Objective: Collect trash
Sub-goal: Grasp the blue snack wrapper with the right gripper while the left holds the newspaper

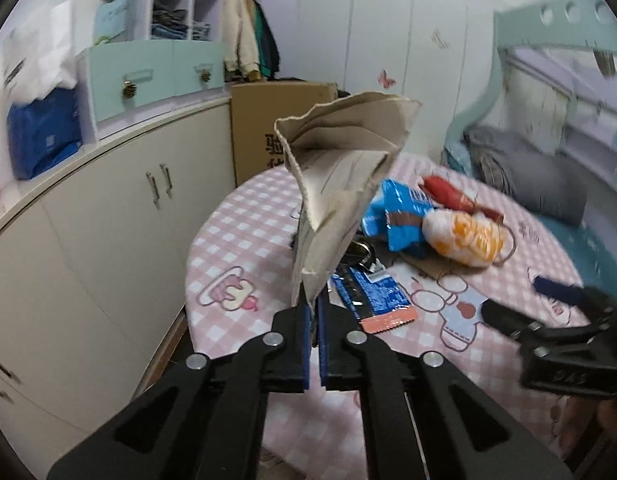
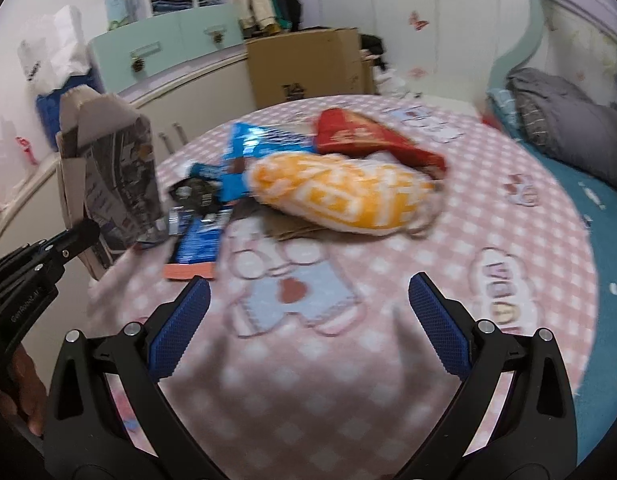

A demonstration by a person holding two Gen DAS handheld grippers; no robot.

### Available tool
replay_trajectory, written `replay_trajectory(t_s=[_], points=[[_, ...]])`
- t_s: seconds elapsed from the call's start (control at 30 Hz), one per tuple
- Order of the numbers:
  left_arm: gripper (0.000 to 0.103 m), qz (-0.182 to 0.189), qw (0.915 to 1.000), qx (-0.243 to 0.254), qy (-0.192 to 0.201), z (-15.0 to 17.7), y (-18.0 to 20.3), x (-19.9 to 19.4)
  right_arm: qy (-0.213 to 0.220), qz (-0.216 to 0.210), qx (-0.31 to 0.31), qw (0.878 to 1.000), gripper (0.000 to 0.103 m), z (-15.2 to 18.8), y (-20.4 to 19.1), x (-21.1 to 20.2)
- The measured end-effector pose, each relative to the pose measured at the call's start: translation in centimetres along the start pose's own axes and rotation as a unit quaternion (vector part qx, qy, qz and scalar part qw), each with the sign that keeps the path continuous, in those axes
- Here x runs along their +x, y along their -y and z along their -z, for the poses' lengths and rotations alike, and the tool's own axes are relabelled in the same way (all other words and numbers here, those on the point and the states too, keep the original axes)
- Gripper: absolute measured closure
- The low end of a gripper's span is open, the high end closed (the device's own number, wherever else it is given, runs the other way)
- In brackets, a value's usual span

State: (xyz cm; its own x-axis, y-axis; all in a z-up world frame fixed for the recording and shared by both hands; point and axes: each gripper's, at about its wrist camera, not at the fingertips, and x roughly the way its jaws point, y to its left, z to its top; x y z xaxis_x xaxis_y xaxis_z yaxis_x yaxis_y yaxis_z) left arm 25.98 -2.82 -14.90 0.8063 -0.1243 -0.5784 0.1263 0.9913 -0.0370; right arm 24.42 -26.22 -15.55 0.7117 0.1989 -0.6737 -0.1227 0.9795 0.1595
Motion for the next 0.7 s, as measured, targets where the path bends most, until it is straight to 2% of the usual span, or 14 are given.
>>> replay_trajectory(t_s=[0.27, 0.4, 0.47, 0.5, 0.53, 0.6, 0.7], points=[[0.1, 0.014, 0.9987, -0.042, 0.023, 0.8, -2.6, -2.1, -0.036, -0.048, -0.024, 0.998, 0.008, -1.1, -4.9, 3.6], [0.1, 0.017, 0.9981, -0.055, 0.022, 1.1, -3.9, -2.4, -0.05, -0.051, -0.015, 0.997, 0.021, -2.1, -6.2, 5.9], [0.1, 0.016, 0.9979, -0.059, 0.022, 1.2, -4.5, -2.4, -0.07, -0.047, -0.012, 0.996, 0.028, -2.5, -6.7, 7.1], [0.1, 0.015, 0.9979, -0.06, 0.022, 1.2, -4.7, -2.5, -0.069, -0.046, -0.017, 0.996, 0.045, -2.5, -6.9, 7.0], [0.1, 0.014, 0.9978, -0.061, 0.021, 1.3, -4.9, -2.5, -0.074, -0.044, -0.026, 0.996, 0.05, -2.6, -7.2, 7.2], [0.1, 0.014, 0.9976, -0.065, 0.02, 1.4, -5.5, -2.6, -0.076, -0.008, -0.053, 0.996, 0.063, -2.5, -8.0, 7.3], [0.1, 0.013, 0.9972, -0.071, 0.019, 1.6, -6.1, -2.7, -0.074, 0.008, -0.078, 0.994, 0.085, -1.9, -8.4, 7.0]])
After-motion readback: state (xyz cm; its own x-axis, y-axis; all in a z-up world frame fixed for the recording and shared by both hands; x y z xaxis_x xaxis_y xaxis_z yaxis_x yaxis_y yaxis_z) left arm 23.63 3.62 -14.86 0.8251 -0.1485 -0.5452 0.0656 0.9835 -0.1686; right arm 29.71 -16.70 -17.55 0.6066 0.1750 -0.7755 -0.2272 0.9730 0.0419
